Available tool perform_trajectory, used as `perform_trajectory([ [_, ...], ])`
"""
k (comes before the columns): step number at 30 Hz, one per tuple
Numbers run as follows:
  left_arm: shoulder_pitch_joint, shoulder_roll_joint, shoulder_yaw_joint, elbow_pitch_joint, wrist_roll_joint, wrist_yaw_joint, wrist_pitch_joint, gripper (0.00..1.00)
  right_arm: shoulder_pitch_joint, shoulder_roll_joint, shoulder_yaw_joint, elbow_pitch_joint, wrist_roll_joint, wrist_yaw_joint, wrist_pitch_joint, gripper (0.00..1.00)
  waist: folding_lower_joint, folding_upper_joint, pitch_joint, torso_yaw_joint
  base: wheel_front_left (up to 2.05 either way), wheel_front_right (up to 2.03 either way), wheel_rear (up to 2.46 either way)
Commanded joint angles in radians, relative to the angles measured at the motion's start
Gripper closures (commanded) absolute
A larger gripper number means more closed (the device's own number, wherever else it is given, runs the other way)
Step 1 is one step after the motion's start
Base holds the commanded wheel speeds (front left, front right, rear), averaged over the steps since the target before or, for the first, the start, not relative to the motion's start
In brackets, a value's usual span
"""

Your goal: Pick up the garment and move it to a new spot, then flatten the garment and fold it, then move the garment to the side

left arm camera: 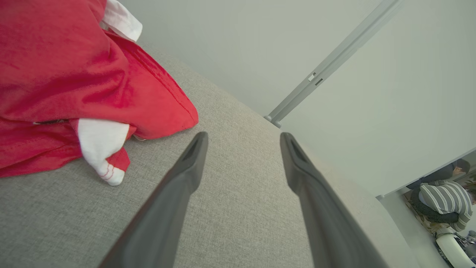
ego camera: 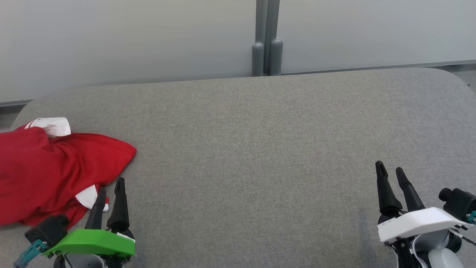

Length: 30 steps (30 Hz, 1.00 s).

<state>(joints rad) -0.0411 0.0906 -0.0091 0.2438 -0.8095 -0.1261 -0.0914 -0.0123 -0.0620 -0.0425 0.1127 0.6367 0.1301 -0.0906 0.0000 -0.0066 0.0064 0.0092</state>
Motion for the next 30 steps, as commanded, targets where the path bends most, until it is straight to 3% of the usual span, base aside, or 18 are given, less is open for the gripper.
perform_trajectory([
  [1,0.002,0.016,-0.007,-0.011,0.038,-0.004,-0.013,0.00,0.000,-0.009,0.002,-0.012,-0.044,0.001,-0.014,0.00,0.0000,0.0028,0.000,0.000,0.00,0.00,0.00],
  [30,0.020,0.074,-0.062,0.031,0.321,-0.005,-0.090,0.00,0.025,-0.005,-0.027,0.011,-0.323,0.001,-0.091,0.00,0.0000,0.0043,-0.005,-0.003,0.00,0.00,0.00],
])
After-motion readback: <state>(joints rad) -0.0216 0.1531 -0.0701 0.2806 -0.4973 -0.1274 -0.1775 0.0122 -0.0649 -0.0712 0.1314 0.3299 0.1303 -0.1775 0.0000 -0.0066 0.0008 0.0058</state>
